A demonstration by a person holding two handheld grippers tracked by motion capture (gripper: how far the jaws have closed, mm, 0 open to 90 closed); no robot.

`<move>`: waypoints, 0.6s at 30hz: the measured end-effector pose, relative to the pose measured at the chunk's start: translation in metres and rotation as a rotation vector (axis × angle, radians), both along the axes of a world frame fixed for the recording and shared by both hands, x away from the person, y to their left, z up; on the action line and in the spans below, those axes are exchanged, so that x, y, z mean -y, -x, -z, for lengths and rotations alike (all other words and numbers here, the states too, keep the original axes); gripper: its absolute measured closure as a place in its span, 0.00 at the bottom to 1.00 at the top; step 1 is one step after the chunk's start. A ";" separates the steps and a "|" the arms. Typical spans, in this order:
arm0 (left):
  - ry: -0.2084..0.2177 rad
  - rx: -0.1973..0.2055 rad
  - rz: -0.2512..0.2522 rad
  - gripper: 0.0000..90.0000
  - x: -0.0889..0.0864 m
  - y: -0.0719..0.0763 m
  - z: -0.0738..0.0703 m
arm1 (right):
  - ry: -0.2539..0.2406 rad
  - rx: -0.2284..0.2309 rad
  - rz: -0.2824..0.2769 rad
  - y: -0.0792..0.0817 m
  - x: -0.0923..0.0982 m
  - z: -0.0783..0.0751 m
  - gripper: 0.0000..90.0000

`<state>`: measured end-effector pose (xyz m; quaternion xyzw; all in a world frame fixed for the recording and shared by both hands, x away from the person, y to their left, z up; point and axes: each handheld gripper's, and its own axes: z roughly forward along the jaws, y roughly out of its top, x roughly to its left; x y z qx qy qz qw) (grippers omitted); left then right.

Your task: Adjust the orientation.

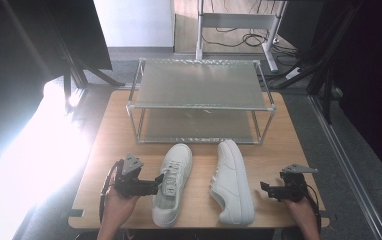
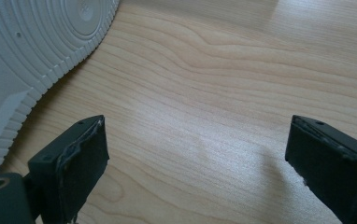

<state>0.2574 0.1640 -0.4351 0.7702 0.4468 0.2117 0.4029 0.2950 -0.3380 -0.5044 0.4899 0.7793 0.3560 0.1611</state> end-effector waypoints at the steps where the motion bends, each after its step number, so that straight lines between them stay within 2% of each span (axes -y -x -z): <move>1: -0.006 0.007 -0.011 0.00 -0.005 0.000 0.000 | -0.002 0.004 -0.001 0.000 -0.001 -0.001 0.07; 6: 0.021 -0.010 -0.104 0.00 -0.029 -0.001 0.011 | -0.004 0.012 -0.008 0.001 -0.002 -0.002 0.07; 8: 0.030 -0.023 -0.132 0.00 -0.036 -0.001 0.019 | -0.006 0.012 -0.008 0.001 -0.002 -0.003 0.06; 13: 0.017 -0.068 -0.161 0.00 -0.046 0.000 0.043 | -0.011 0.027 -0.003 0.003 -0.005 -0.008 0.05; 18: 0.007 -0.065 -0.157 0.00 -0.050 0.001 0.054 | -0.014 0.049 -0.020 0.003 -0.008 -0.018 0.03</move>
